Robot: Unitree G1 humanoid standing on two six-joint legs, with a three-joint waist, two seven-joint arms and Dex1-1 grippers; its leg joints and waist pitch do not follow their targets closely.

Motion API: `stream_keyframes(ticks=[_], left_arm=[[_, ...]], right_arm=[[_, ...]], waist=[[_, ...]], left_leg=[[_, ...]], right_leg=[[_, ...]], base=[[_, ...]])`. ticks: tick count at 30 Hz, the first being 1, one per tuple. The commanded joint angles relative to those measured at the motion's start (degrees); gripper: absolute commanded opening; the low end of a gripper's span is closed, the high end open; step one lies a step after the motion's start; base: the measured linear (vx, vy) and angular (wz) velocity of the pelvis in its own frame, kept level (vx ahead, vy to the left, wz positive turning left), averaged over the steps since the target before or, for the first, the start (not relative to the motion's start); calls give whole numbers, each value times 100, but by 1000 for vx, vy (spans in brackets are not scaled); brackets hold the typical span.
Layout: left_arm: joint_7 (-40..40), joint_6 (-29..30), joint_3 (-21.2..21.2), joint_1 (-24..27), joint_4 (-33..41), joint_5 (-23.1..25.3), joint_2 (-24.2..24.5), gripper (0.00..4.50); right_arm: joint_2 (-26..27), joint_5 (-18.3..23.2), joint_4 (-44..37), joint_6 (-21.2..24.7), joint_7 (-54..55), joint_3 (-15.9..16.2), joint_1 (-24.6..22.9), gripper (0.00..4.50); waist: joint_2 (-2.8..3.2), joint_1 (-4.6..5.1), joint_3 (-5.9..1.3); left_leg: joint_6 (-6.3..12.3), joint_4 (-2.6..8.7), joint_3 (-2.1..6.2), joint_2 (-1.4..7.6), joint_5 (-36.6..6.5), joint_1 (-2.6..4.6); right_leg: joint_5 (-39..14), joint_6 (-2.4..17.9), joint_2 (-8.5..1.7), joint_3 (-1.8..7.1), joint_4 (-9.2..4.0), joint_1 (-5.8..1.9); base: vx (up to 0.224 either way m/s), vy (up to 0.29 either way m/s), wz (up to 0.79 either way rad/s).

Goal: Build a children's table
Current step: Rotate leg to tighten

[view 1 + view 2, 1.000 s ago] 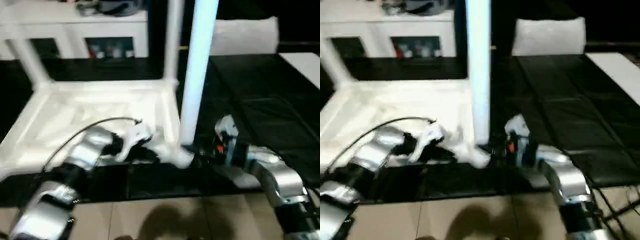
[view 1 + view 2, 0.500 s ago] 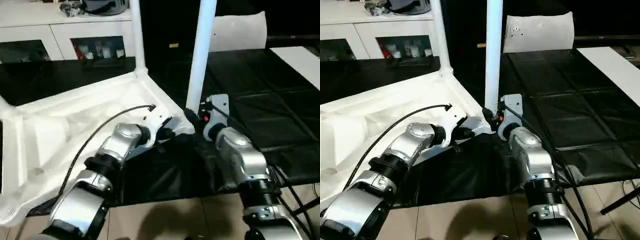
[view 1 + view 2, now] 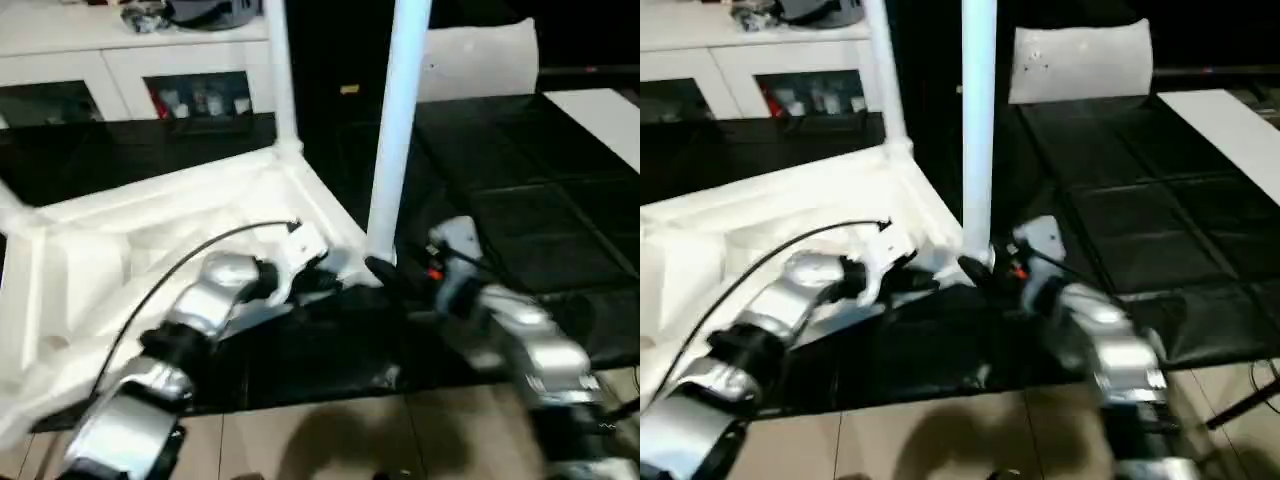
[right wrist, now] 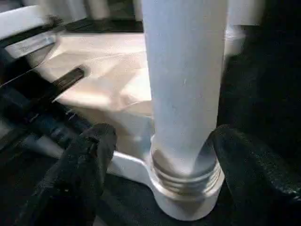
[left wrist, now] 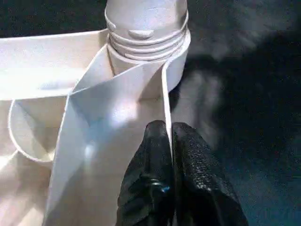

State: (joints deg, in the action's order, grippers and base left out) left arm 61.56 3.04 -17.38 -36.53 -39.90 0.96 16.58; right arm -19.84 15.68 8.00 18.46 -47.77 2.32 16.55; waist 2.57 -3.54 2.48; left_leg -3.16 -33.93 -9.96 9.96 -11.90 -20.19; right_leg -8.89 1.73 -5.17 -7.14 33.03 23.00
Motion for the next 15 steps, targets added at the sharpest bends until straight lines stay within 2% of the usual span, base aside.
stream_keyframes(ticks=[1, 4, 6, 7, 8, 9, 10, 12, 15], left_arm=[[783, -353, -311, 39, 186, 58, 188, 0], [1413, -470, -408, 134, 351, -78, 387, 0], [1714, -527, -462, 164, 415, -118, 492, 0], [1808, -559, -479, 171, 424, -129, 524, 0], [1956, -580, -527, 183, 459, -133, 581, 0], [2093, -602, -579, 201, 500, -137, 635, 0], [2247, -623, -639, 221, 547, -148, 697, 0], [2426, -664, -709, 254, 617, -154, 767, 0], [2575, -722, -761, 267, 666, -138, 823, 0]], right_arm=[[-180, 174, -128, 63, -568, 142, 26, 398], [-484, 282, -146, 116, -1229, 330, 57, 398], [-634, 314, -118, 131, -1611, 457, 92, 398], [-685, 330, -105, 135, -1739, 498, 104, 398], [-731, 370, -79, 141, -1922, 544, 132, 381], [-771, 391, -54, 142, -2076, 599, 161, 370], [-823, 417, -27, 148, -2253, 665, 197, 364], [-907, 428, 3, 177, -2509, 788, 241, 361], [-996, 468, 9, 235, -2809, 940, 281, 321]], waist=[[-33, -30, -342], [-25, -92, -347], [-29, -177, -357], [-27, -187, -356], [-54, -206, -361], [-45, -227, -360], [-68, -243, -363], [-62, -244, -360], [-89, -294, -337]], left_leg=[[536, 388, 114, 309, -1059, -10], [501, 391, 107, 339, -1071, 7], [481, 390, 99, 364, -1029, 27], [477, 391, 96, 367, -1012, 21], [460, 388, 94, 363, -989, 15], [452, 389, 97, 363, -983, 9], [452, 389, 99, 364, -975, 6], [451, 391, 100, 364, -976, 2], [414, 391, 90, 350, -1029, 22]], right_leg=[[-2092, 722, -420, 332, -480, -359], [-2096, 747, -421, 340, -463, -348], [-1896, 857, -427, 351, -420, -331], [-1843, 882, -429, 357, -414, -329], [-1772, 912, -433, 354, -400, -336], [-1762, 931, -442, 354, -392, -342], [-1784, 930, -450, 353, -383, -352], [-1806, 923, -447, 353, -379, -351], [-2317, 746, -455, 352, -442, -327]], base=[[0, 0, 0], [0, 0, 0], [0, 0, 0], [0, 0, 0], [0, 0, 0], [0, 0, 0], [0, 0, 0], [0, 0, 0], [0, 0, 0]])
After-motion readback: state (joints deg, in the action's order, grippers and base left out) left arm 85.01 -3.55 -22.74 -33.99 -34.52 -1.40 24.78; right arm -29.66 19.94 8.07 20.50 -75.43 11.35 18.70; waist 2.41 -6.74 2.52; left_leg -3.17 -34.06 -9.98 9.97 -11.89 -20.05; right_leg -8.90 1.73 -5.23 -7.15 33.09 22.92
